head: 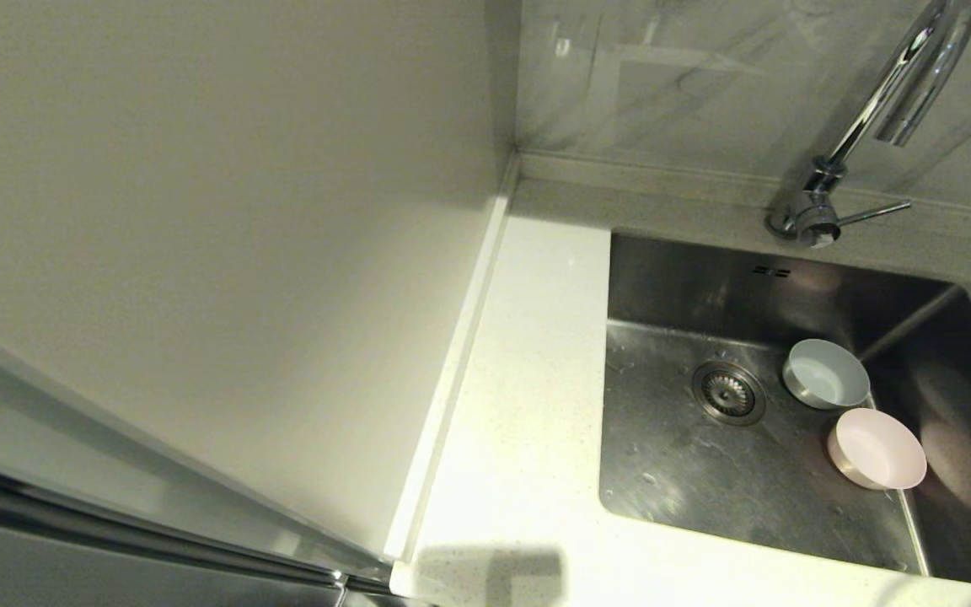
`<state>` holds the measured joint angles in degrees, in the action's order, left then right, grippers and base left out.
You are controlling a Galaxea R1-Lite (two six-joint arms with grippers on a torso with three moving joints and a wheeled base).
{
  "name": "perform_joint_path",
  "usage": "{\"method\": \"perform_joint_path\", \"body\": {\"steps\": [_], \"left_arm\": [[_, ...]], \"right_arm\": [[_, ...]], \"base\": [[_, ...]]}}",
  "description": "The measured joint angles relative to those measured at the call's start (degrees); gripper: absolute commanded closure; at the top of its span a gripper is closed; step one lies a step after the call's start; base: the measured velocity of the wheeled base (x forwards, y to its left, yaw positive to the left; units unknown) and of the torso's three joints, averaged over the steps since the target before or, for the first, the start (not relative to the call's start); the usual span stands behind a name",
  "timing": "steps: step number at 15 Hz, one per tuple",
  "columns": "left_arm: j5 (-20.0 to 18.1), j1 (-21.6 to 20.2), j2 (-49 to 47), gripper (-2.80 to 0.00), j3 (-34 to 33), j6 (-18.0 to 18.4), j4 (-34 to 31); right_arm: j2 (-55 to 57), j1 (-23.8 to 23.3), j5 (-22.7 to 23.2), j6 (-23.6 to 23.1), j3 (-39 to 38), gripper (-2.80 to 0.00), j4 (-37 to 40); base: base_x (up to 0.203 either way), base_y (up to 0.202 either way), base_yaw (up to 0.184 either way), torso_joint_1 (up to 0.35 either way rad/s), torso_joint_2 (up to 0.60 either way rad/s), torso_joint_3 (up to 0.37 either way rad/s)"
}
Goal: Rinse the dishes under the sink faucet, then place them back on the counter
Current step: Put a plate into the sink
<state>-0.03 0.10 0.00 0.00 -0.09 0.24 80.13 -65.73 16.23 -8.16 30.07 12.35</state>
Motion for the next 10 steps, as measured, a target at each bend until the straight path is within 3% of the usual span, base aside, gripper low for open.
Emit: {"method": "perform_joint_path", "body": {"steps": [3, 10], "left_arm": [[0.01, 0.0, 0.0, 0.0, 0.0, 0.02, -0.02], [-0.02, 0.0, 0.0, 0.0, 0.0, 0.01, -0.01]], "right_arm": [[-1.27, 0.16, 2.73, -3.98, -0.39, 0.0, -0.41], [-3.39, 5.91, 3.78, -4.4, 0.6, 0.0, -1.02]], "base": [[0.0, 0.0, 0.0, 0.0, 0.0, 0.0], [0.0, 0.0, 0.0, 0.0, 0.0, 0.0]]}}
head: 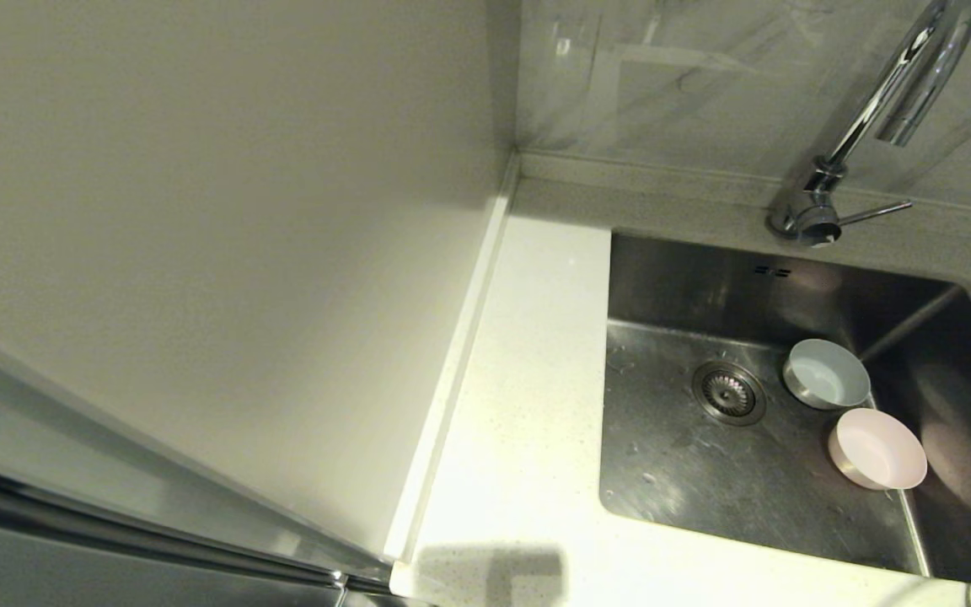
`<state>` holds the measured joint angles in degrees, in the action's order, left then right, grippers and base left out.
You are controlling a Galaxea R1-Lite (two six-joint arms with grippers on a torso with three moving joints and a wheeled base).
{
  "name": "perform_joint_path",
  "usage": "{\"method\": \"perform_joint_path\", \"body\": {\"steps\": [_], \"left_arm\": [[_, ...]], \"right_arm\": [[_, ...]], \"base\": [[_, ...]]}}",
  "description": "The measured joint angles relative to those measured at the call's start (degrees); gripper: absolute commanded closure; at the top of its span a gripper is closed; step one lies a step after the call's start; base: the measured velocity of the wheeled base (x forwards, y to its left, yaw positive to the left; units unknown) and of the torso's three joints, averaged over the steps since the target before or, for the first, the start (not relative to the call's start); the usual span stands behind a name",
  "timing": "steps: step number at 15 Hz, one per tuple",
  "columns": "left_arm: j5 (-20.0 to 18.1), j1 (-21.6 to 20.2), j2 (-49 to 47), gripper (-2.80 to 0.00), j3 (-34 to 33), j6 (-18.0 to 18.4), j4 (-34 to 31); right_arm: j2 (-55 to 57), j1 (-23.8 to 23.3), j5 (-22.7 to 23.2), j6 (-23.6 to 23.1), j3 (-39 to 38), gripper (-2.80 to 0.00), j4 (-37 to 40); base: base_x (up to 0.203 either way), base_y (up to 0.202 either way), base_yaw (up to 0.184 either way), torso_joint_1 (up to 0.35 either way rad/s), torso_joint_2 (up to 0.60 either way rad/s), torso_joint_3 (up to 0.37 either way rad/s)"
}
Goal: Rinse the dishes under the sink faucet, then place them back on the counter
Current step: Put a plate into the sink
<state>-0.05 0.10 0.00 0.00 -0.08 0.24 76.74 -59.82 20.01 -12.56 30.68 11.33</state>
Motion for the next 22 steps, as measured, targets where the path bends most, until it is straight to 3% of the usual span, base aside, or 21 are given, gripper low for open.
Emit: {"method": "perform_joint_path", "body": {"steps": [6, 10, 14, 17, 22], "left_arm": [[0.0, 0.0, 0.0, 0.0, 0.0, 0.01, 0.01], [0.0, 0.0, 0.0, 0.0, 0.0, -0.02, 0.01], [0.0, 0.0, 0.0, 0.0, 0.0, 0.01, 0.0], [-0.05, 0.0, 0.0, 0.0, 0.0, 0.02, 0.01], [0.02, 0.0, 0.0, 0.0, 0.0, 0.01, 0.01]], "right_arm": [[-0.23, 8.02, -0.03, -0.04, 3.89, 0.0, -0.06], [-0.26, 16.19, -0.07, 0.07, 5.89, 0.0, -0.51], [-0.01, 22.13, -0.11, -0.28, 5.84, 0.0, -5.1], [0.1, 25.81, 0.14, -3.04, 5.84, 0.0, -5.32], [1.31, 35.72, -0.08, -3.75, 6.14, 0.0, -9.59]], "base": [[0.0, 0.0, 0.0, 0.0, 0.0, 0.0], [0.0, 0.0, 0.0, 0.0, 0.0, 0.0], [0.0, 0.0, 0.0, 0.0, 0.0, 0.0], [0.0, 0.0, 0.0, 0.0, 0.0, 0.0], [0.0, 0.0, 0.0, 0.0, 0.0, 0.0]]}}
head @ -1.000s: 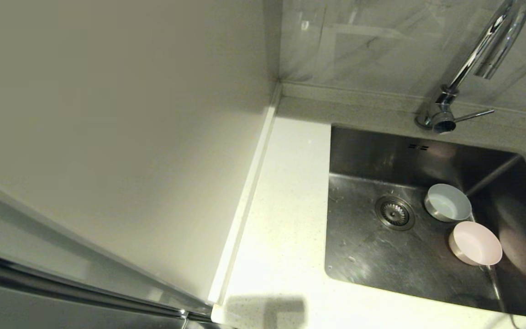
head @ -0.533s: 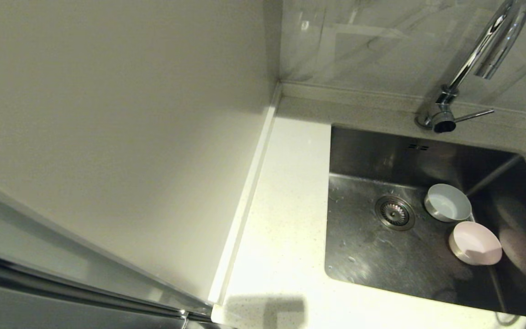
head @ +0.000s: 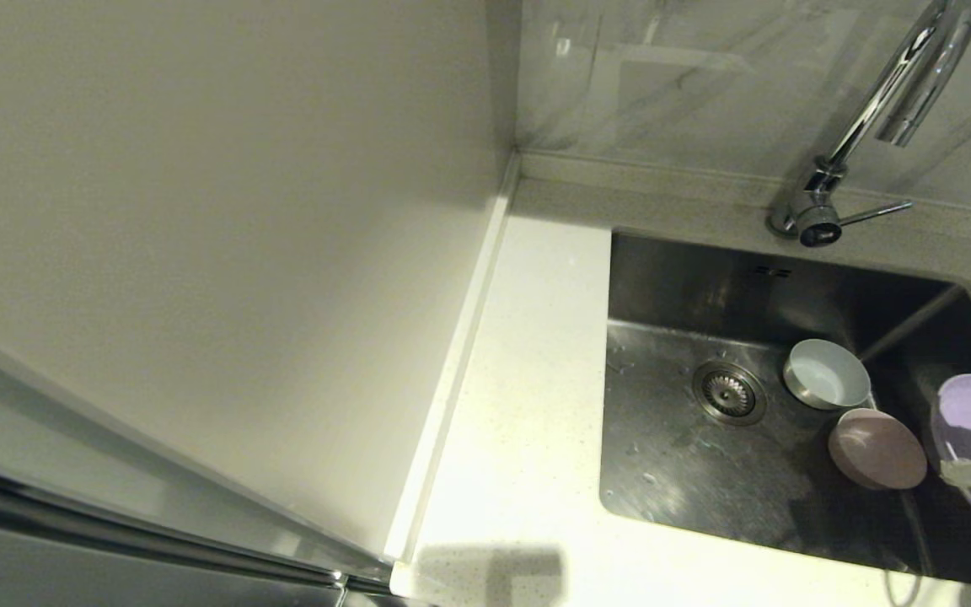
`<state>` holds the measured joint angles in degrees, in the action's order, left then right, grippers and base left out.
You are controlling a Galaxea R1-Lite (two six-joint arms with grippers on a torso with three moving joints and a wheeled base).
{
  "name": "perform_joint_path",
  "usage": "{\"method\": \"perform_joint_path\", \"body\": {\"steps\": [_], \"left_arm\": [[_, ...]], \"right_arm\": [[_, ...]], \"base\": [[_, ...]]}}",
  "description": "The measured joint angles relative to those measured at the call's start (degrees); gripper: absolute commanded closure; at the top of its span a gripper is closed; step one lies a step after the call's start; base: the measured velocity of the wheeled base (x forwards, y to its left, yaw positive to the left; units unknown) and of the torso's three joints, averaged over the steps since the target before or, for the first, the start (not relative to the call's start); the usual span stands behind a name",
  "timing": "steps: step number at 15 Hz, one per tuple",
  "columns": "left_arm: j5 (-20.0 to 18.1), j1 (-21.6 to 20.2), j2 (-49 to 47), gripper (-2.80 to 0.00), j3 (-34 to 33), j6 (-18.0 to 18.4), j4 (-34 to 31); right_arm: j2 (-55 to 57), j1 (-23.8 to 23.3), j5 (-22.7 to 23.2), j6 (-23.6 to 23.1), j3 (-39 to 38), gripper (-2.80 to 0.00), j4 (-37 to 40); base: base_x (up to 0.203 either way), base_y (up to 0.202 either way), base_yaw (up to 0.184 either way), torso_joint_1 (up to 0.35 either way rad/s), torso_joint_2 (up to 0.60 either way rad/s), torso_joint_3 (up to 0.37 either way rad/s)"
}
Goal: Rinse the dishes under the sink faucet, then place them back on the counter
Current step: Put a plate into the sink
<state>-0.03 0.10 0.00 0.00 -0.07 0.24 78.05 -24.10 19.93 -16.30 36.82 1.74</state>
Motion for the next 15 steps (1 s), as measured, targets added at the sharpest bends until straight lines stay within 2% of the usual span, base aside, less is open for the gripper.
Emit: {"method": "perform_joint_path", "body": {"steps": [7, 11, 15], "left_arm": [[-0.04, 0.0, 0.0, 0.0, 0.0, -0.02, 0.0], [-0.02, 0.0, 0.0, 0.0, 0.0, -0.02, -0.02], [-0.02, 0.0, 0.0, 0.0, 0.0, 0.0, 0.0]], "right_arm": [[4.22, 10.79, -0.38, 0.03, 0.17, 0.0, -5.35], [5.97, 15.29, -0.34, -0.09, -0.02, 0.0, -5.56], [7.21, 21.89, -0.27, -0.03, 2.67, 0.0, -5.54]], "base": [[0.0, 0.0, 0.0, 0.0, 0.0, 0.0], [0.0, 0.0, 0.0, 0.0, 0.0, 0.0], [0.0, 0.0, 0.0, 0.0, 0.0, 0.0]]}}
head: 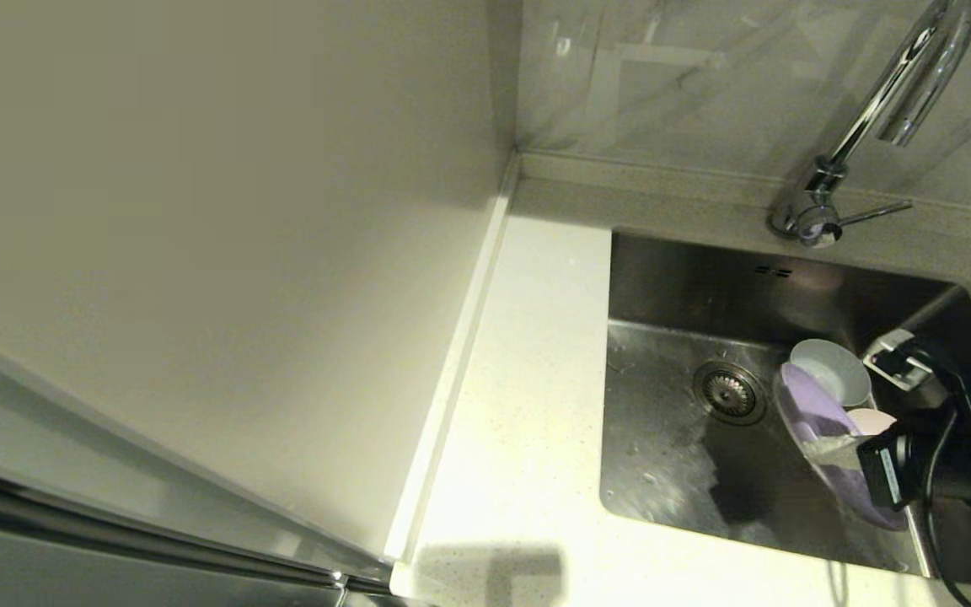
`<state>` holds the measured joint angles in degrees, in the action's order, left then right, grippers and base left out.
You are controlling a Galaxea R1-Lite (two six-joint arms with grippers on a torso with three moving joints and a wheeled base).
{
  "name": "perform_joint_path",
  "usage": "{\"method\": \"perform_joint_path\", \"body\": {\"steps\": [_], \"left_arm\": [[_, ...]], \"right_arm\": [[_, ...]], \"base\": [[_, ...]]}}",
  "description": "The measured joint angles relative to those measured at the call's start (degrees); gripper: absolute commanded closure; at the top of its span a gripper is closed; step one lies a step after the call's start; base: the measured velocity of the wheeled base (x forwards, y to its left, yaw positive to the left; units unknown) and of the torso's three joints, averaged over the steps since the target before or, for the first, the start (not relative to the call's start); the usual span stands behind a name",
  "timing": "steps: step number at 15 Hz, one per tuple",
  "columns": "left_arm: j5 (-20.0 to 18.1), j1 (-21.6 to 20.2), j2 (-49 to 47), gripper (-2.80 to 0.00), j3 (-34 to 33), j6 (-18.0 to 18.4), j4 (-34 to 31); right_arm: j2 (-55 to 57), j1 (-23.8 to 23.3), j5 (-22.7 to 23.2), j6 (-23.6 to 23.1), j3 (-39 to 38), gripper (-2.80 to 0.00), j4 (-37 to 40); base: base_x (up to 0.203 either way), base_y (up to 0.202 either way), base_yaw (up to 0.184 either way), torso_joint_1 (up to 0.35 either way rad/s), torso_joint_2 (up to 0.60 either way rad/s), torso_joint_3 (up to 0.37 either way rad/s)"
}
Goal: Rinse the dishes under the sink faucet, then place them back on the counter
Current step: Put a plate into the sink
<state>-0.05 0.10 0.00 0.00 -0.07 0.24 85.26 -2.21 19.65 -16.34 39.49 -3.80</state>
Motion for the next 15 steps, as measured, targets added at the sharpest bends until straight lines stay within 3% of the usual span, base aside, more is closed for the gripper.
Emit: {"method": "perform_joint_path", "body": {"steps": [5, 11, 15], "left_arm": [[0.0, 0.0, 0.0, 0.0, 0.0, 0.02, -0.02], [-0.02, 0.0, 0.0, 0.0, 0.0, 0.02, 0.0], [-0.05, 0.0, 0.0, 0.0, 0.0, -0.02, 0.0]], "right_arm": [[2.12, 4.1, 0.09, 0.29, 1.91, 0.0, 0.04], [10.27, 3.97, 0.09, 3.19, 5.49, 0.0, 0.01], [18.24, 2.85, -0.03, 7.67, 8.27, 0.0, -1.06]], "base": [[0.0, 0.0, 0.0, 0.0, 0.0, 0.0], [0.0, 0.0, 0.0, 0.0, 0.0, 0.0], [0.0, 0.0, 0.0, 0.0, 0.0, 0.0]]}}
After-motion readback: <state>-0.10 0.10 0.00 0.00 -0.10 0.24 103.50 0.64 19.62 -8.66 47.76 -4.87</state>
